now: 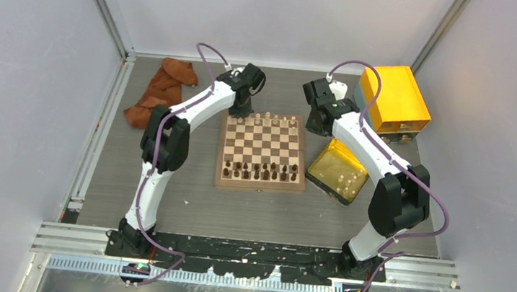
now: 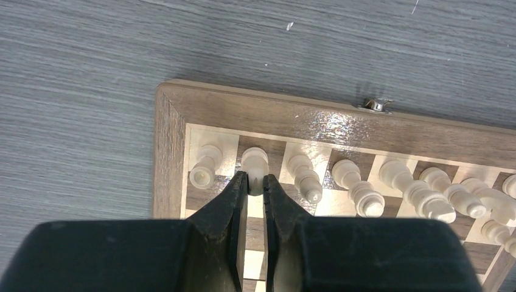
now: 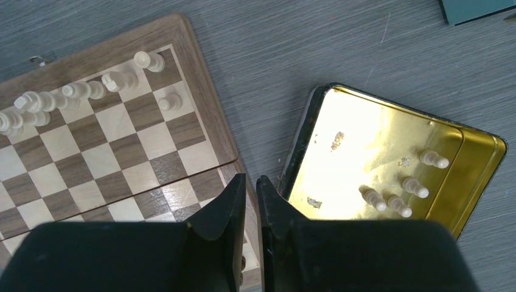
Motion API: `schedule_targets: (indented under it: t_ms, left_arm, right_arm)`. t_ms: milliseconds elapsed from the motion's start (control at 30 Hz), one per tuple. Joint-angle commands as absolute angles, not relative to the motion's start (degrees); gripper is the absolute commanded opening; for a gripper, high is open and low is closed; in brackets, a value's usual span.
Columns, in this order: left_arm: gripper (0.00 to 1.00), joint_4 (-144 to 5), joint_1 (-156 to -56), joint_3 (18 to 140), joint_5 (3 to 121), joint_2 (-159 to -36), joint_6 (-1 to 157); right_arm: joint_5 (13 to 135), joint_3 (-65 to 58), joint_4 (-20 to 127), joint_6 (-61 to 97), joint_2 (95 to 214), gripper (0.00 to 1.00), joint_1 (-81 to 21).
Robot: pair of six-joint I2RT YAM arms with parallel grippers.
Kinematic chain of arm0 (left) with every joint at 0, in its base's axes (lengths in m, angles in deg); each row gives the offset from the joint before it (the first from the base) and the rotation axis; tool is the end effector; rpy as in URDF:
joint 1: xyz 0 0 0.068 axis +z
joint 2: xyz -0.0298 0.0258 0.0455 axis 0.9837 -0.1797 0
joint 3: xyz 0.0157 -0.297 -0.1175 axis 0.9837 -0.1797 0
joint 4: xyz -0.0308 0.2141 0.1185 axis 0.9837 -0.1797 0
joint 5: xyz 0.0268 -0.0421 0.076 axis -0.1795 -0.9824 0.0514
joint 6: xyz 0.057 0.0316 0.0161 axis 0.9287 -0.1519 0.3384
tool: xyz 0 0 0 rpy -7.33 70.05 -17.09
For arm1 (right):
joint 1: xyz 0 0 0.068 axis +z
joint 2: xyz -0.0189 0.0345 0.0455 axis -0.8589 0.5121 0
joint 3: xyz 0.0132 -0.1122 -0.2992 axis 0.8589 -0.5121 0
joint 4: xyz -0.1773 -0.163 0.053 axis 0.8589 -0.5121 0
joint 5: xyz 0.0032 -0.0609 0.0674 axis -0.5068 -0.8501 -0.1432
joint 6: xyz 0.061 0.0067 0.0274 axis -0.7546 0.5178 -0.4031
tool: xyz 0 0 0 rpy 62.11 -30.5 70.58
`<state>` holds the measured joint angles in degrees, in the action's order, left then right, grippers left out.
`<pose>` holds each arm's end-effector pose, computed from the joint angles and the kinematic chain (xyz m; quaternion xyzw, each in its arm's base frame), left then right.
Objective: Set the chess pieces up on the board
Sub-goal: Adjust the chess piece on the chessboard.
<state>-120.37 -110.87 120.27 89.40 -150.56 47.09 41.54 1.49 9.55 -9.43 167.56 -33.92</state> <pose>0.4423 -0.2475 0.2453 -0.1317 0.9516 -0.0050 0.2775 0.3208 0.1269 0.3246 0.1301 0.9329 -0.0445 0.3328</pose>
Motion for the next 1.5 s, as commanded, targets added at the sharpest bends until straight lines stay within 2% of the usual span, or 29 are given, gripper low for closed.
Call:
schedule_targets:
  t_ms: [0, 1467]
  left_arm:
    - [0.05, -120.5, -110.5, 122.3, 88.6, -151.1, 49.8]
    - [0.0, -117.9, -110.4, 122.1, 85.3, -152.1, 53.1]
  right_arm:
    - [39.4, 3.4, 11.1, -9.4, 167.4, 0.18, -34.1]
    - [39.3, 3.6, 11.0, -9.6, 168.3, 0.17, -34.1]
